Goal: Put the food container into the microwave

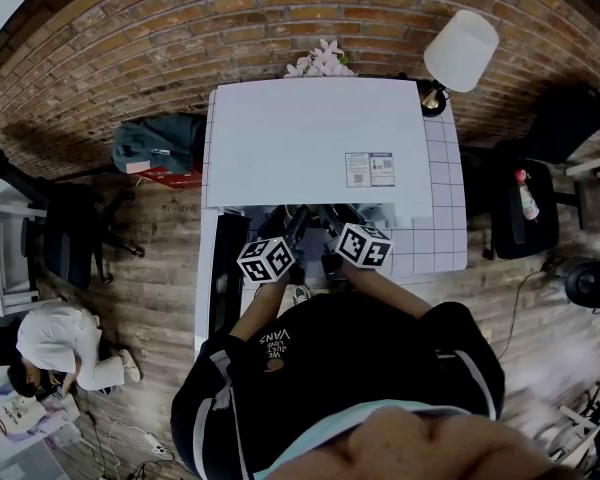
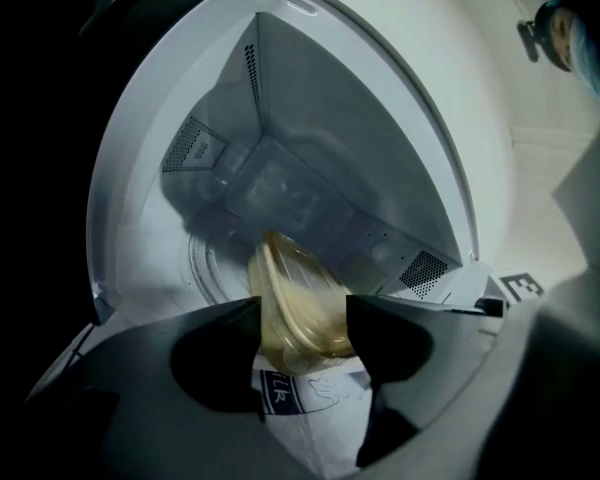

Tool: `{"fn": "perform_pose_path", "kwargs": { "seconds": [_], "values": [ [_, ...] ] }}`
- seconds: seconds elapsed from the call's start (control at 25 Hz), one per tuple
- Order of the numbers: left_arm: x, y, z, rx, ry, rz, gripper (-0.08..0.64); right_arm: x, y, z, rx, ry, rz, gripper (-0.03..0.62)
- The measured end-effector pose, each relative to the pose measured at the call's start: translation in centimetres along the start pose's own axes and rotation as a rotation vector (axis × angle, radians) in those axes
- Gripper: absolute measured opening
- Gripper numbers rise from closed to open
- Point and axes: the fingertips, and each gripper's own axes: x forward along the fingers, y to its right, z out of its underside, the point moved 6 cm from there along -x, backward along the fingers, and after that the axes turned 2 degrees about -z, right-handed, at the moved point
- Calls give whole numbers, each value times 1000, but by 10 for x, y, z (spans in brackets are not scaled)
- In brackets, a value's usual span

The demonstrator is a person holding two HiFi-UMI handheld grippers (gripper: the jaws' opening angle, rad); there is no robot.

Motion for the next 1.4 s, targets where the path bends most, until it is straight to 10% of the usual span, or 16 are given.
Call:
{"fn": "perform_pose_path", "kwargs": {
  "seconds": [1.0,1.4],
  "values": [
    [-40,12,25,84,-51,6,278,-43,-6,23,10,35,45,151],
    [-40,19,24,134,-61,7,37,-40,-9,27,-18,-14,27,21]
  ]
}}
